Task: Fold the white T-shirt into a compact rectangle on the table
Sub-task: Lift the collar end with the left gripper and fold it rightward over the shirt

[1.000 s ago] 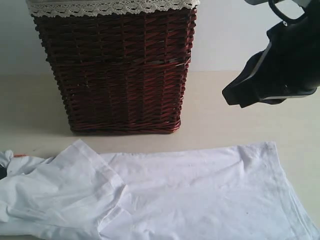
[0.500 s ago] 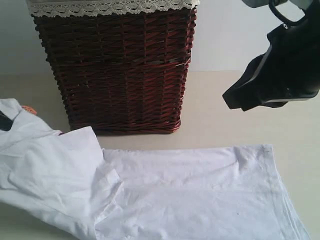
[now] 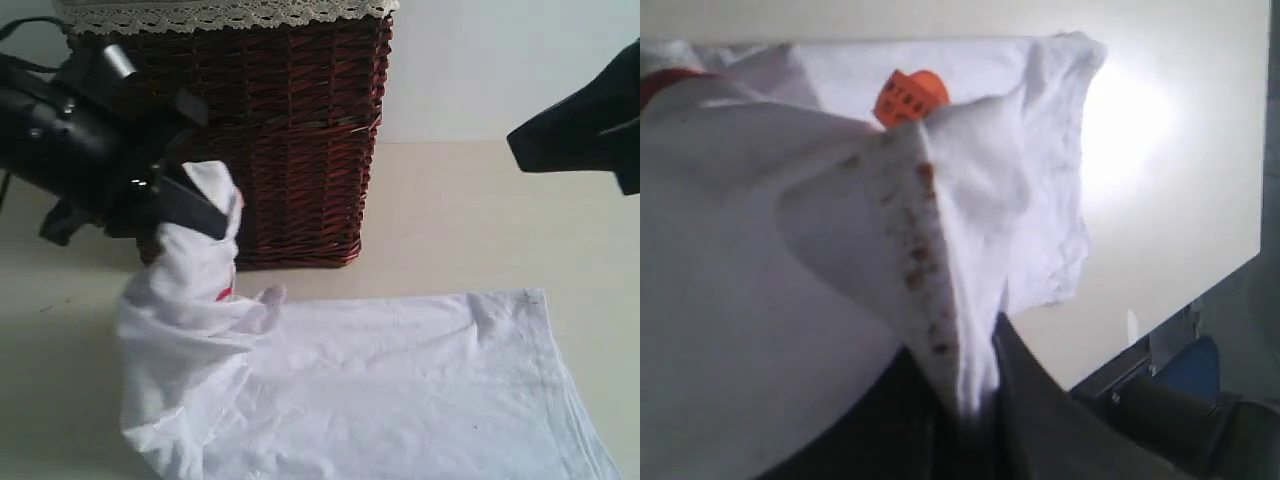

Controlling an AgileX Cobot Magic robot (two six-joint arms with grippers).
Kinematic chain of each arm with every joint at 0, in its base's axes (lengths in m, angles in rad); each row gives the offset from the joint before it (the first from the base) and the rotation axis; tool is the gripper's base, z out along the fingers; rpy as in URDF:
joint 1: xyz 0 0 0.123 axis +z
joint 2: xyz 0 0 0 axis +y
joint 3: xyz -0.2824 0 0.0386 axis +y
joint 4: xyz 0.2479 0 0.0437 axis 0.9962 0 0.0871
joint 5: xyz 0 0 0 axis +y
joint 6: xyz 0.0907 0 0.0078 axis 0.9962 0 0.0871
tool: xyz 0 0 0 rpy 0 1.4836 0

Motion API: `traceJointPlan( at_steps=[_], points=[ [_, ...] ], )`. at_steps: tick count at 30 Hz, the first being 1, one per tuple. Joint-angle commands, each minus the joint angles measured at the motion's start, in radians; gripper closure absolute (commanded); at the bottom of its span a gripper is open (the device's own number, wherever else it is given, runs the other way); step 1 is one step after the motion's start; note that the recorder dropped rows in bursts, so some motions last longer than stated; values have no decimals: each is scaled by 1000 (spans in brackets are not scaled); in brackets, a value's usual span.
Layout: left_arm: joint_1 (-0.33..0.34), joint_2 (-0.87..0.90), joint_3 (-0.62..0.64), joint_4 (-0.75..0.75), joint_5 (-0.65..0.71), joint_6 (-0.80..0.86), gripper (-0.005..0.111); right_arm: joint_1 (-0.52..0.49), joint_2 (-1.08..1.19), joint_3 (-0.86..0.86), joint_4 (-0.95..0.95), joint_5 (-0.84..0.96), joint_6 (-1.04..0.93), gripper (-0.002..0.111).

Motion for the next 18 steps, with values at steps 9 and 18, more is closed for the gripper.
traceJointPlan(
  at_steps=[9,18],
  points=[
    [-407,204,-106,-95,-356,-24,107,1,-129,-4,29,11,7,100],
    [-536,322,-244,-121,-468,64,84,1,-130,-4,25,32,7,100]
  ],
)
